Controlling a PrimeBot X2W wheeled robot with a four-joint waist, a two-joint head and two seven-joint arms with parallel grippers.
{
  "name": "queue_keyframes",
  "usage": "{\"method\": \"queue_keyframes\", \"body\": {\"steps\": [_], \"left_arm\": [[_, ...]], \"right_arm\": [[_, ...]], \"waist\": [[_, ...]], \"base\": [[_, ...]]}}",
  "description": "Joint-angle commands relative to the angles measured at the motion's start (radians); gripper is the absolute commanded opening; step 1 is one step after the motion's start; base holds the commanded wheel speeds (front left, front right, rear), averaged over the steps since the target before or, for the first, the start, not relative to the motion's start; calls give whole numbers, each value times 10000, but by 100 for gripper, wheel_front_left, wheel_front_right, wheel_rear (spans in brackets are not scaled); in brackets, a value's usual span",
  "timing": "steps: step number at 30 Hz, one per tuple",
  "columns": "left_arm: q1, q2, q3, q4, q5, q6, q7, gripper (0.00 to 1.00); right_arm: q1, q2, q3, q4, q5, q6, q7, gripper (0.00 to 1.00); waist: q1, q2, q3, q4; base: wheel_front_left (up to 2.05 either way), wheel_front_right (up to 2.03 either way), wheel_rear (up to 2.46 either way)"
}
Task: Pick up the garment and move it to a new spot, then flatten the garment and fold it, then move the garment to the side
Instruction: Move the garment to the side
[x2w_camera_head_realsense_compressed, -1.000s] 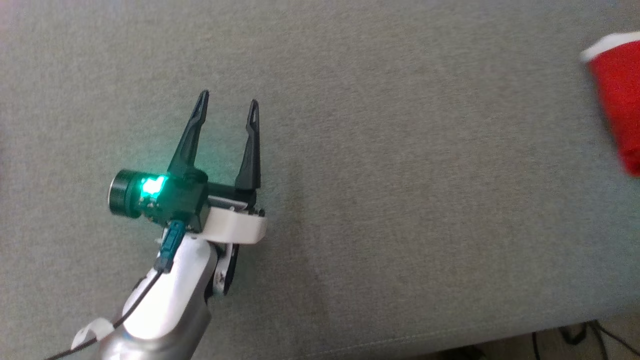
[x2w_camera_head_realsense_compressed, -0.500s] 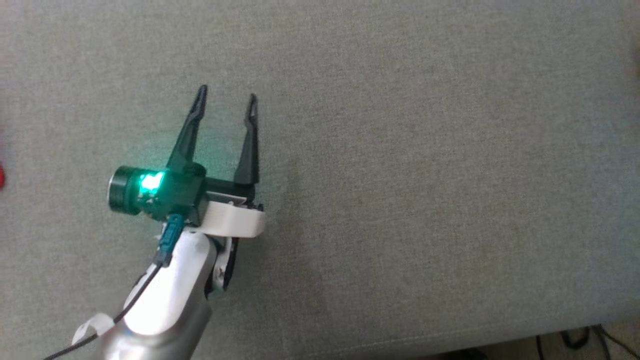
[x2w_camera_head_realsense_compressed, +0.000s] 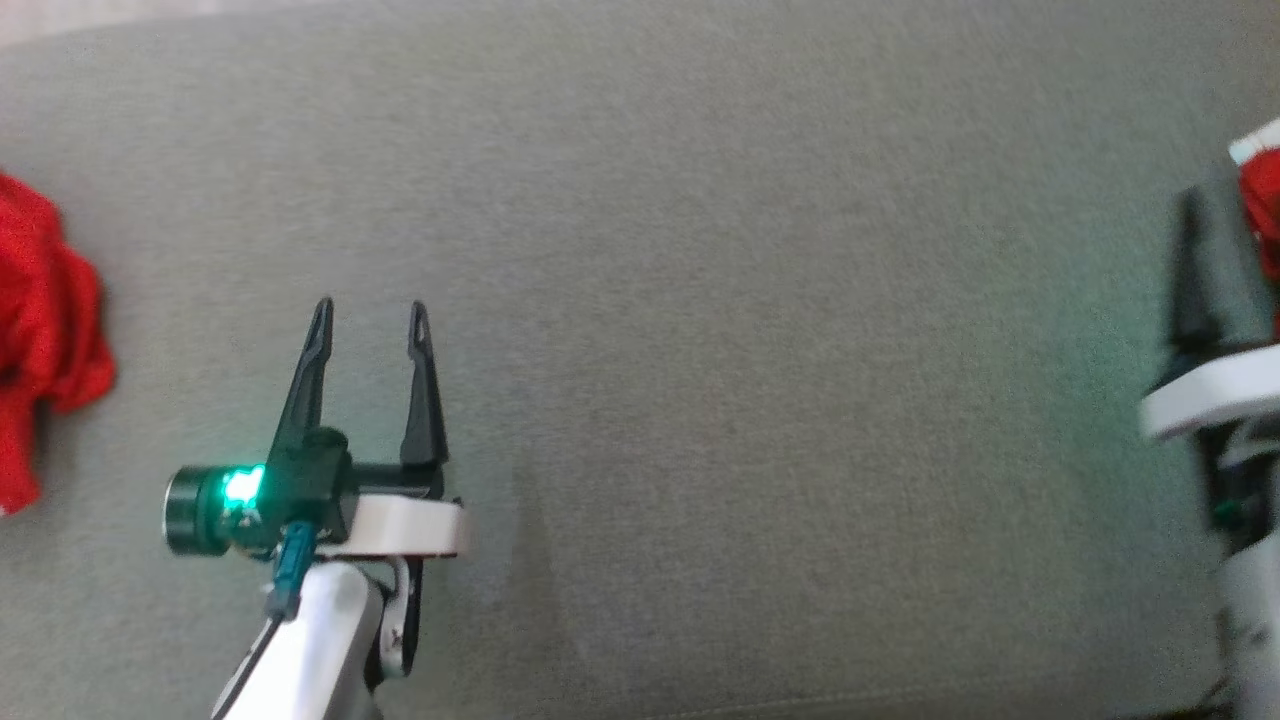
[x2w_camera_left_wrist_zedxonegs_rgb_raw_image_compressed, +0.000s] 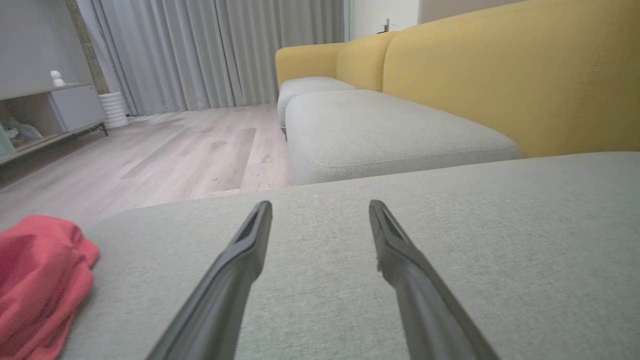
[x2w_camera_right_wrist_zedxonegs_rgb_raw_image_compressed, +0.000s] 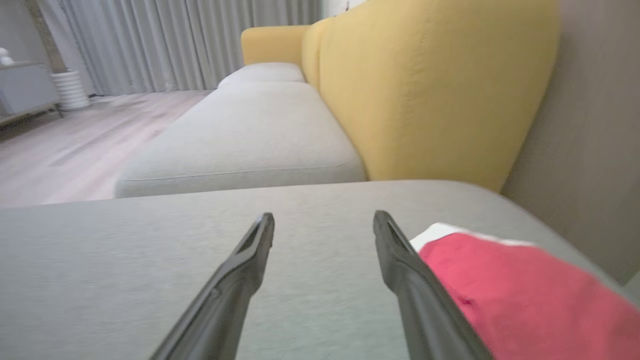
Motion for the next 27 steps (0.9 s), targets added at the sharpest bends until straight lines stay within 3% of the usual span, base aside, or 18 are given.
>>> {"method": "queue_keyframes", "body": {"steps": [1,4,11,18,27], "left_arm": [[33,238,531,-323,131,35,-80,100],[277,343,767,-408,223,-30,-80,100],[703,757,1219,-341,357,-287,-80,100],[947,1128,1327,-56,70,-717,197,100],[1386,1298,1214,-340,-171,-748,1067,100]], "right_arm": [[507,326,310,-1401,-80,-7,332,100],[1228,967,625,-2895,-219,-7,623,100],[2221,1621,687,-4634,-508,-7,1283,100],[3346,1993,448,-5704,-904,-7,1907,100],[4565,2305,313,-6529,-1119,-7,2274,100]], "waist": [[1,0,-436,428],[1,0,-641,722],[1,0,-1003,1136],[1,0,-1397,1229],[1,0,-1939,1040]], "base": [[0,0,0],[0,0,0],[0,0,0],[0,0,0],[0,0,0]]}}
